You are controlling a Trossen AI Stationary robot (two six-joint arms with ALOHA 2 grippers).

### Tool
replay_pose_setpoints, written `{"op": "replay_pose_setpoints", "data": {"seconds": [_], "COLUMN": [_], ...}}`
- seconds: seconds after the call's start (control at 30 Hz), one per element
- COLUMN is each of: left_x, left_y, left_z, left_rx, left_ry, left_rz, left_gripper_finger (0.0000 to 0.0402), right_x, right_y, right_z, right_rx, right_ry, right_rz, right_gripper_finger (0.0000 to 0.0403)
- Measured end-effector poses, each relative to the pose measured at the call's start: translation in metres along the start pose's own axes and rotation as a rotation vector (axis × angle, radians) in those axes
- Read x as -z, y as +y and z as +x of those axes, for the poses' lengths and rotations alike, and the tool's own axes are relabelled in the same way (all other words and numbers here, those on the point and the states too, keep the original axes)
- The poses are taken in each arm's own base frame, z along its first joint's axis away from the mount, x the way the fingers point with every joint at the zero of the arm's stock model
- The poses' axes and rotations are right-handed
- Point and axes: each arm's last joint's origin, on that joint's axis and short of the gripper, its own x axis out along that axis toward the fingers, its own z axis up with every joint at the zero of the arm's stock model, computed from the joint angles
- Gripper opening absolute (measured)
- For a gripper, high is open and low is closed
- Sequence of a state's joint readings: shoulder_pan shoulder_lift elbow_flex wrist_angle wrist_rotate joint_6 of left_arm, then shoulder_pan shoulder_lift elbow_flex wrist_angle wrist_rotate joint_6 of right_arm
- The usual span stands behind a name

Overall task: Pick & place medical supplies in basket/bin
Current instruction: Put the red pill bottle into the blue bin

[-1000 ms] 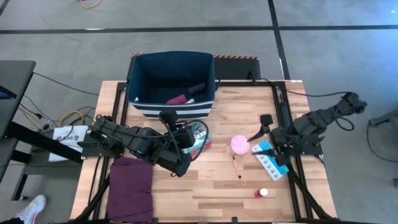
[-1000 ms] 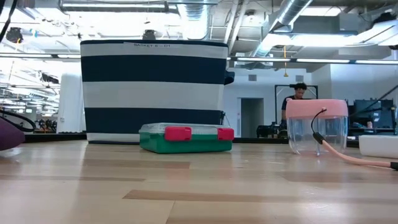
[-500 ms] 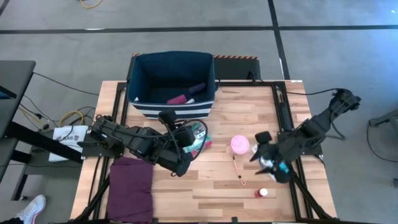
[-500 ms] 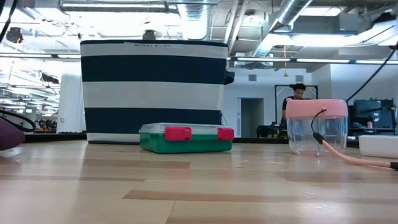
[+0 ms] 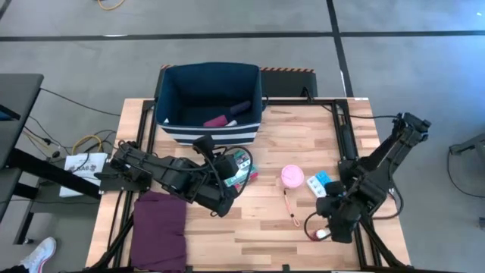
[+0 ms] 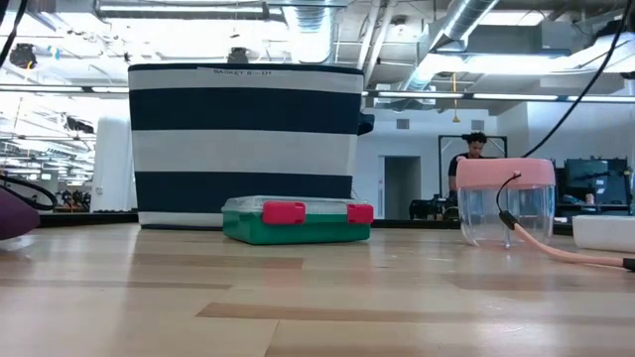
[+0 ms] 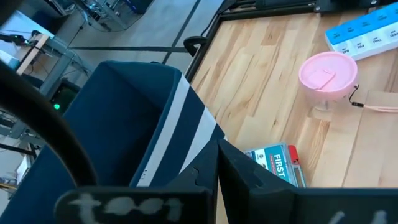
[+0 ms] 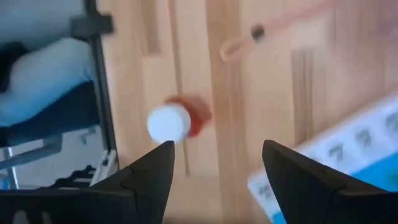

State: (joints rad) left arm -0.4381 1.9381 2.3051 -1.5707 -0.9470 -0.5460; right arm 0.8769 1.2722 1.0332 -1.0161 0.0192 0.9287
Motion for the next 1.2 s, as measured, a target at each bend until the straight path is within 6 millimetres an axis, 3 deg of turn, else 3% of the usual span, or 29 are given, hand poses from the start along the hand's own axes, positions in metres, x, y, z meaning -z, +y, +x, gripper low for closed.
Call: {"op": "replay_pose_setpoints", "data": {"seconds": [0.2,0.67,1.2], "left_x": [0.0,0.0,0.0], "left_y": [0.0,0.0,0.0], "left_z": [0.0,0.0,0.0], "left_rx": [0.0,-0.001,-0.002], "left_ry": [0.0,0.0,-0.001], "left_rz": [0.0,0.0,0.005], "left_gripper_finger": [0.0,0.0,0.0], "right_x": [0.0,-0.004,-0.006], "right_y": [0.016,0.021,0.018], "right_z": [0.016,0.041,0.033], "right_rx": [-0.042,0.01,-0.026], "right_ry": [0.047,0.118,0.104], "right_rz": [0.032,0.036,0.049], "right_gripper_finger": [0.0239,0.0239,0.0239]}}
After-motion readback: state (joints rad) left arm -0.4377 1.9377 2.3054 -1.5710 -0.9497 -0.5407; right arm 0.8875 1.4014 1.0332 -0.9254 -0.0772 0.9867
